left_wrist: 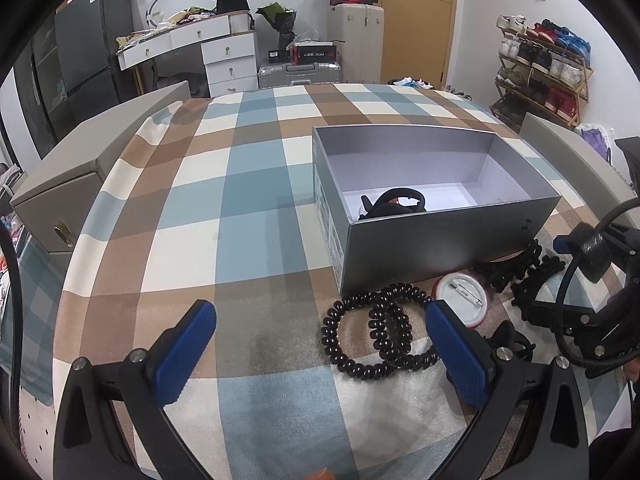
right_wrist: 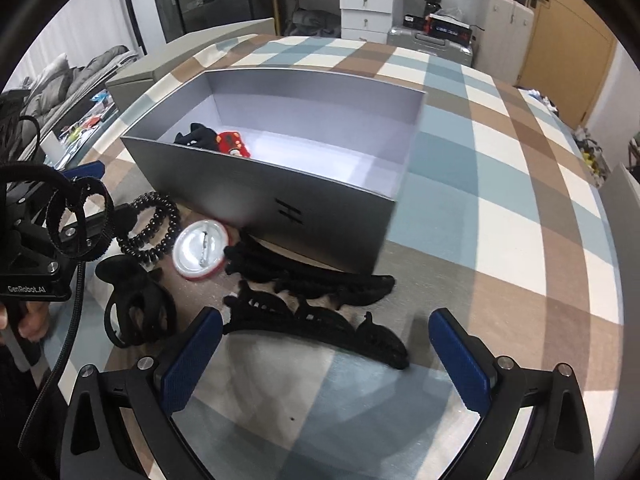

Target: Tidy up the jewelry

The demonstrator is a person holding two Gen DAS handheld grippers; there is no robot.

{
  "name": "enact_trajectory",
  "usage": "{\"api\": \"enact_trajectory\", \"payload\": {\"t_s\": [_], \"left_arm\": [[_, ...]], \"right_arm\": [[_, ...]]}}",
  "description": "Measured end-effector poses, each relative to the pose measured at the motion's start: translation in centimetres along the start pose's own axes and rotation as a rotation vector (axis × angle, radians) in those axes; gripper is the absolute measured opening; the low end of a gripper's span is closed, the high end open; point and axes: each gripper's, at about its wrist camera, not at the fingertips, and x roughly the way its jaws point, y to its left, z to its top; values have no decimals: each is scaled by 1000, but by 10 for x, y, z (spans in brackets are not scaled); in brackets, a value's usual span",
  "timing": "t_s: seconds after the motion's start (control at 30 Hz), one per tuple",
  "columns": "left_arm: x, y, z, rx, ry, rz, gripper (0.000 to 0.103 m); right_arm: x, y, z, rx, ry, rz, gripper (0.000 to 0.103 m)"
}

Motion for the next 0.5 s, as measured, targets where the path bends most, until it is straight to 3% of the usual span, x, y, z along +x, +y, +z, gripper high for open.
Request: {"api": "enact_trajectory", "payload": {"t_s": [0.5], "left_arm": [[1,0,-1,-2,12,-6,102]], "right_arm": [[6,9,-2,-28,15,-42,100]]}}
